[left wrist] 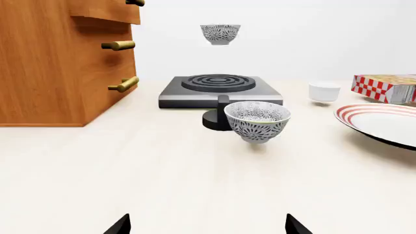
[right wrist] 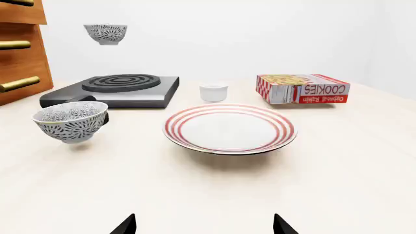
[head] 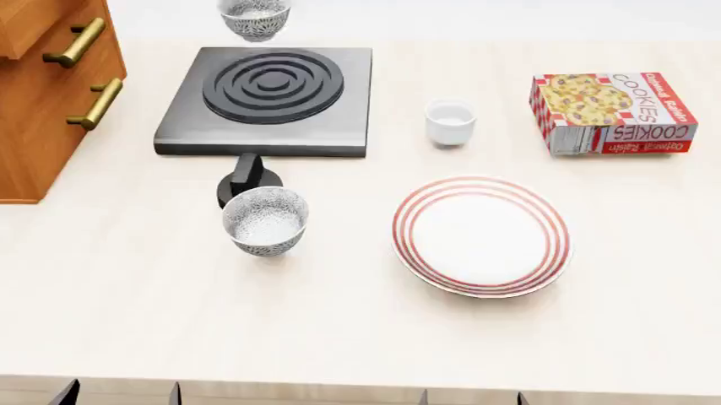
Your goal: Pick the akita bowl on the stove and place it on the plate.
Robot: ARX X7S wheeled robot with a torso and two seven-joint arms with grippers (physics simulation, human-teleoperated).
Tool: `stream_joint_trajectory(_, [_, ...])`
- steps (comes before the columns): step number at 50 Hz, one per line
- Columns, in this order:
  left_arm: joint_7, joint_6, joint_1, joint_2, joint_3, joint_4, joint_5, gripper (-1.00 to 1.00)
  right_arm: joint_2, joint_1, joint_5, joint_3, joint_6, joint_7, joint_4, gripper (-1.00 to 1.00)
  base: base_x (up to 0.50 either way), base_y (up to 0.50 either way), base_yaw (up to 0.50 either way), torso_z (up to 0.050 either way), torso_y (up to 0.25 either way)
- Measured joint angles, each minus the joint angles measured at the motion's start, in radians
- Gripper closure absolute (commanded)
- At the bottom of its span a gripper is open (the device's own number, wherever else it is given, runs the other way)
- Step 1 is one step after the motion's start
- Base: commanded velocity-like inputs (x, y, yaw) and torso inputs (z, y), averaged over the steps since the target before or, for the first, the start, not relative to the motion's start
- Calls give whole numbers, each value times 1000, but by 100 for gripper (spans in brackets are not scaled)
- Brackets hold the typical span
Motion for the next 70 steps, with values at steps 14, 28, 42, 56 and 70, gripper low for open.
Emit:
stream_joint_trajectory(14, [-33, -1, 0, -28, 33, 3, -29, -100, 28, 1, 28, -34, -2, 35, 1, -100, 0, 0, 0, 0, 0])
stream_joint_trajectory(28, [-62, -3, 3, -56, 67, 20, -54, -100, 54, -1, 54, -67, 8, 68, -12, -100, 0, 0, 0, 0, 0])
stream_joint_trajectory(42, [-82, -3, 5, -76, 90, 29, -78, -100, 82, 11, 65, -103, 39, 82, -24, -100, 0, 0, 0, 0, 0])
stream_joint_trajectory(56, [-101, 3, 3, -92, 109, 23, -95, -100, 100, 136, 47, -162, 203, 86, -135, -100, 0, 0, 0, 0, 0])
stream_joint_trajectory(70, [-118, 6, 1, -107, 125, 21, -110, -100, 92, 436, 45, -201, 507, 89, -261, -100, 0, 0, 0, 0, 0])
